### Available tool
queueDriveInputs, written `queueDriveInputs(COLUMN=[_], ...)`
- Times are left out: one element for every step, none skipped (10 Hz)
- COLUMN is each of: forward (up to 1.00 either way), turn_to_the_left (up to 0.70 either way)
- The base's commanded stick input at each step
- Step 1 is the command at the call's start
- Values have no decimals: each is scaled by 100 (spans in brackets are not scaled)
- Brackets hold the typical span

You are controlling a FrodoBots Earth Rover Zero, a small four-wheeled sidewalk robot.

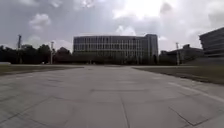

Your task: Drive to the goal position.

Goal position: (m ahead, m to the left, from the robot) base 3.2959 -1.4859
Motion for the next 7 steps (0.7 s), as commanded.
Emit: queueDriveInputs(forward=[50, 50, 50, 50, 50, 50, 50], turn_to_the_left=[-2, -2, -2, -2, -2, -2, -2])
